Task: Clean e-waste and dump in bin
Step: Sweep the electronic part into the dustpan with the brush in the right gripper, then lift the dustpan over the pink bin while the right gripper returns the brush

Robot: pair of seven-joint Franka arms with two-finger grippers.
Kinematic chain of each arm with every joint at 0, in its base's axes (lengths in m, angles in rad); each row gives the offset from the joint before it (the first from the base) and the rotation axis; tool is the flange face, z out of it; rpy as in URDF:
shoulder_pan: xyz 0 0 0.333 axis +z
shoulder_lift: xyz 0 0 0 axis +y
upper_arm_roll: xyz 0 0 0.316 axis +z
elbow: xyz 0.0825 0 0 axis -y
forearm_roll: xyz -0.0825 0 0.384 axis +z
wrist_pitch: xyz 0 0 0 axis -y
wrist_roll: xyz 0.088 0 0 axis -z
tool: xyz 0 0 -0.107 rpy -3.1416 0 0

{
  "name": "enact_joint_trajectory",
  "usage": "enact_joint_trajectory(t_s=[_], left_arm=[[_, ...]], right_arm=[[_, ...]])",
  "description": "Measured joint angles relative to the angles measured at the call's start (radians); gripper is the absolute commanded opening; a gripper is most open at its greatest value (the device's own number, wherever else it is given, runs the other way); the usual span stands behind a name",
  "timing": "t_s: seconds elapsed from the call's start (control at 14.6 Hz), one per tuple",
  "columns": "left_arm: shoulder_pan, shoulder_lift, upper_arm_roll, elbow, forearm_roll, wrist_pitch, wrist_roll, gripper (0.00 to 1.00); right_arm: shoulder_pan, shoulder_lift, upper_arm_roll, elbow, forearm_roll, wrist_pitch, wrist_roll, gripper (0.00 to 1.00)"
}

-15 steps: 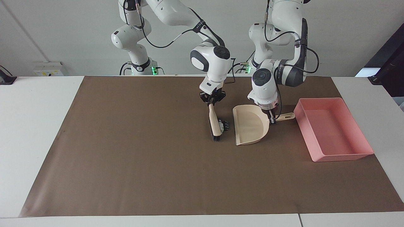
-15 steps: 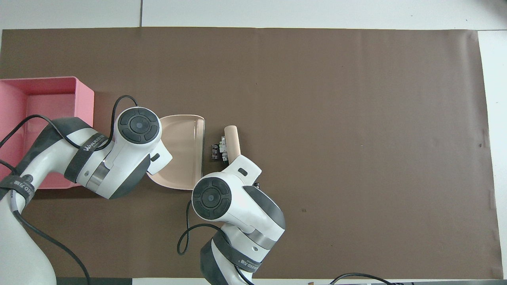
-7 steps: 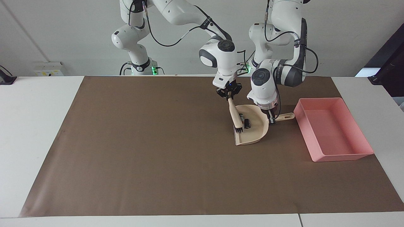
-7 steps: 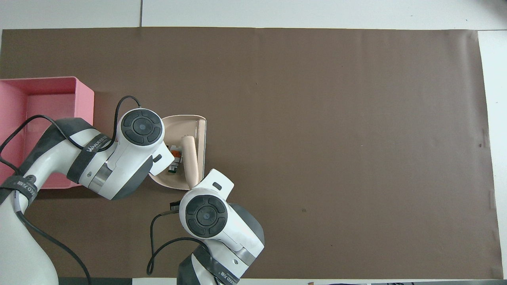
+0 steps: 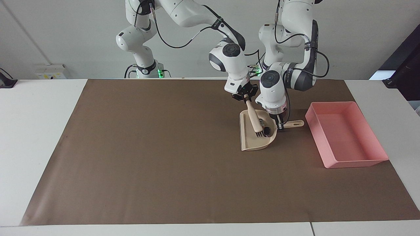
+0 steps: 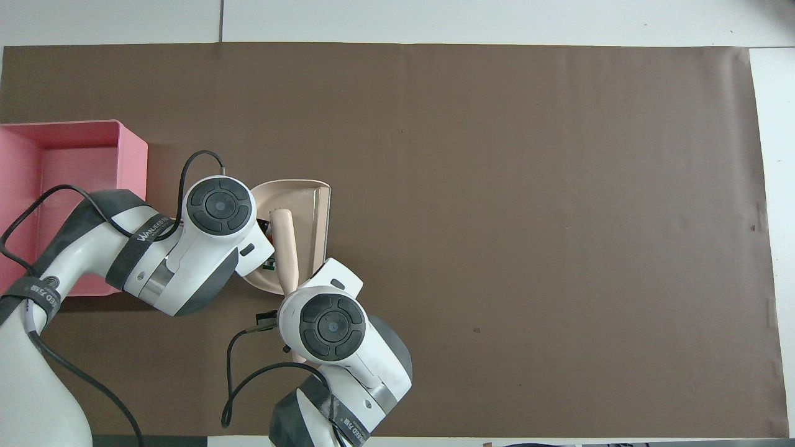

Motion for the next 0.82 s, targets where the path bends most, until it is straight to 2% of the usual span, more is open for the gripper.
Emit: enact_joint_trajectory(t_s=[0.21, 0.34, 0.62, 0.82], left_arm=[[0.027, -0.001, 0.002, -0.006, -0.056, 0.034, 0.064, 0.00], [0.045, -0.001, 0.005, -0.006, -0.113, 0.050, 0.123, 0.00], [0.053, -0.002, 0.006, -0.007, -0.134, 0.057, 0.143, 0.00], [0.063, -0.016, 0.006, -0.001, -0.141, 0.052, 0.160, 0.00]], right_arm=[[0.000, -0.014, -0.004, 0.011, -0.003, -0.046, 0.000, 0.00], [-0.008, -0.054, -0.007, 0.019, -0.007, -0.100, 0.000, 0.00], [-0.071, -0.198, -0.011, 0.027, -0.008, -0.283, 0.000, 0.00], [-0.160, -0.303, -0.014, 0.026, -0.031, -0.425, 0.003, 0.00]])
